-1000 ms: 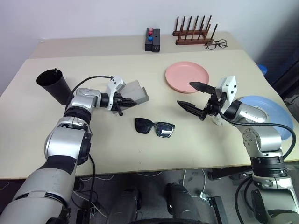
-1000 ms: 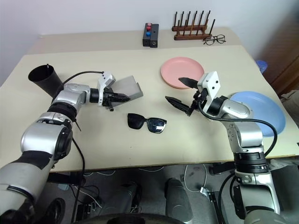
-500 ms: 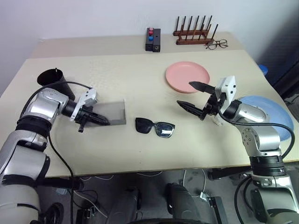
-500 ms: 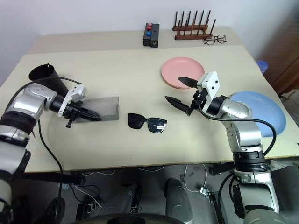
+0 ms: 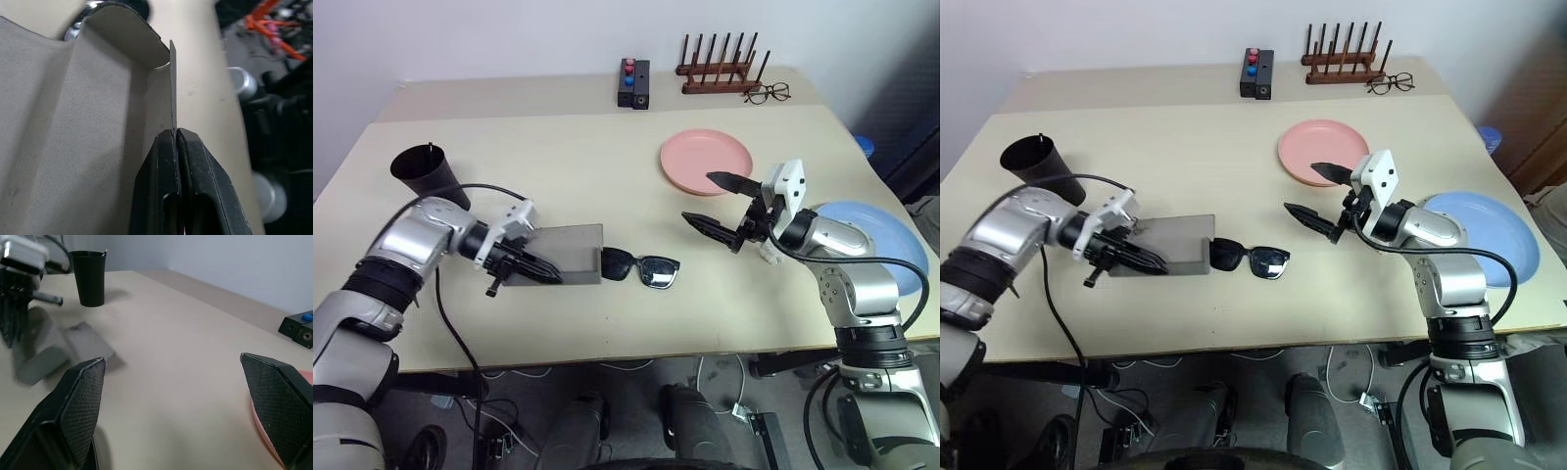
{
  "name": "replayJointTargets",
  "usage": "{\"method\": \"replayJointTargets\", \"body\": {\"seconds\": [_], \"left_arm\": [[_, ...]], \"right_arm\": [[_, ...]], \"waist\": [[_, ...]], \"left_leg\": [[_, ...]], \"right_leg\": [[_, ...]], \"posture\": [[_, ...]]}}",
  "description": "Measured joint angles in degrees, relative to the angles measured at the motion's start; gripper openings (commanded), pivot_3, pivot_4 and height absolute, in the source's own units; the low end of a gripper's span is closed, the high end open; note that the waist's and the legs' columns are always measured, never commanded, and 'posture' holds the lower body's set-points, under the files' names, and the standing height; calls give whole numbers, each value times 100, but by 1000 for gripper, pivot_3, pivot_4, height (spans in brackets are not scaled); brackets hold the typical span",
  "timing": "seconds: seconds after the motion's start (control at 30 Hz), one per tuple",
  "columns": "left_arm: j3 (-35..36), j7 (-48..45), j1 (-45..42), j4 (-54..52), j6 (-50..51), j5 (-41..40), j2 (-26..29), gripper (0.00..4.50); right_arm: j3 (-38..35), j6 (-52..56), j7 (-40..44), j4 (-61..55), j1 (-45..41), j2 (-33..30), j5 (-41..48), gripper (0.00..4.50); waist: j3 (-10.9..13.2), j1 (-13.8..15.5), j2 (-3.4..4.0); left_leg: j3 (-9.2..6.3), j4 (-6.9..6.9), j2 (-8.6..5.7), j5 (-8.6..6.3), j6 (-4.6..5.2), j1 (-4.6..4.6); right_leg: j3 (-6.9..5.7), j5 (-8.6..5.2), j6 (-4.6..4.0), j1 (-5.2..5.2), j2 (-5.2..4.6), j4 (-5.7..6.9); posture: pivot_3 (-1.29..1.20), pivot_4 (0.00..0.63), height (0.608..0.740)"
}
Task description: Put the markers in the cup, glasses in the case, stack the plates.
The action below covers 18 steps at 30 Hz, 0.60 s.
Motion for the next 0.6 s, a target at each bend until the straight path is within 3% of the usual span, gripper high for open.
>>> {"method": "replayJointTargets", "body": {"seconds": [0.6], "left_arm": [[590,259,258,-323,642,917,-1042,46]], "right_arm": [[4,-18,-11,33,-33,1,-48,4500]], "waist": [[-1,24,1]], "left_leg": [[1,2,-1,1,0,2]], "right_leg": [[0,0,0,4,-2,0]], "posture": [[0,150,740]]}}
